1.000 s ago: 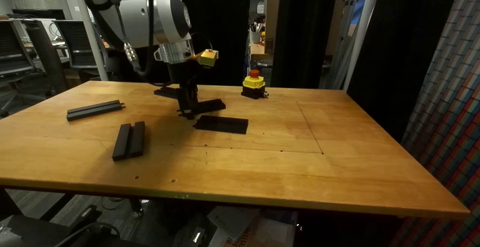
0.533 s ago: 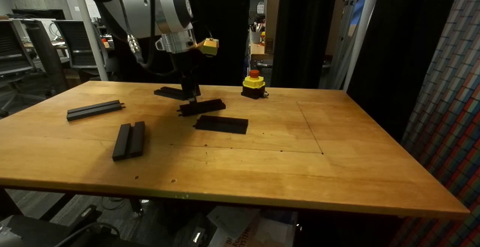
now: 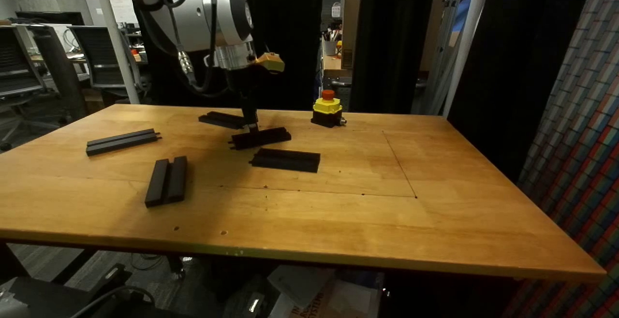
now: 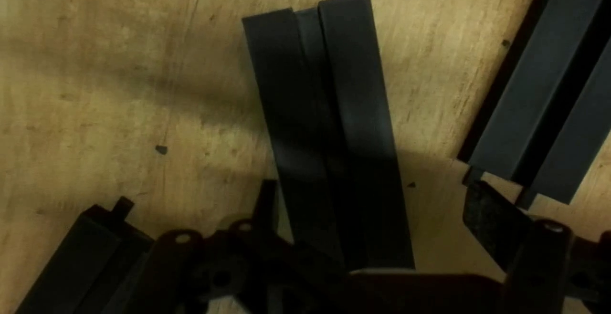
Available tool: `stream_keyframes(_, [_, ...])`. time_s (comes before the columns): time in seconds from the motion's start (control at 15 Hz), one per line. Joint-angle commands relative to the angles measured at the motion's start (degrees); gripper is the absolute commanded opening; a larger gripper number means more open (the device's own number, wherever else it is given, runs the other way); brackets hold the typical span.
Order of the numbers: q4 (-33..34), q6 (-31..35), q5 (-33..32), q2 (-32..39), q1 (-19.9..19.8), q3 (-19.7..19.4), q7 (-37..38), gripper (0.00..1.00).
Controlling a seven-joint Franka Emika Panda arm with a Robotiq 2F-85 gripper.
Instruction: Stack the black objects together
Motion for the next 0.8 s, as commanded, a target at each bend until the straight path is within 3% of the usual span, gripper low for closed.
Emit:
stream_keyframes(0.0, [4.85,-2.28,2.22,3.64,-1.59,1.73,-4.84,1.00])
stream_keyframes(0.73, [6.14,-1.81,6.06,5.90,-4.75,2.91,-14.89,1.00])
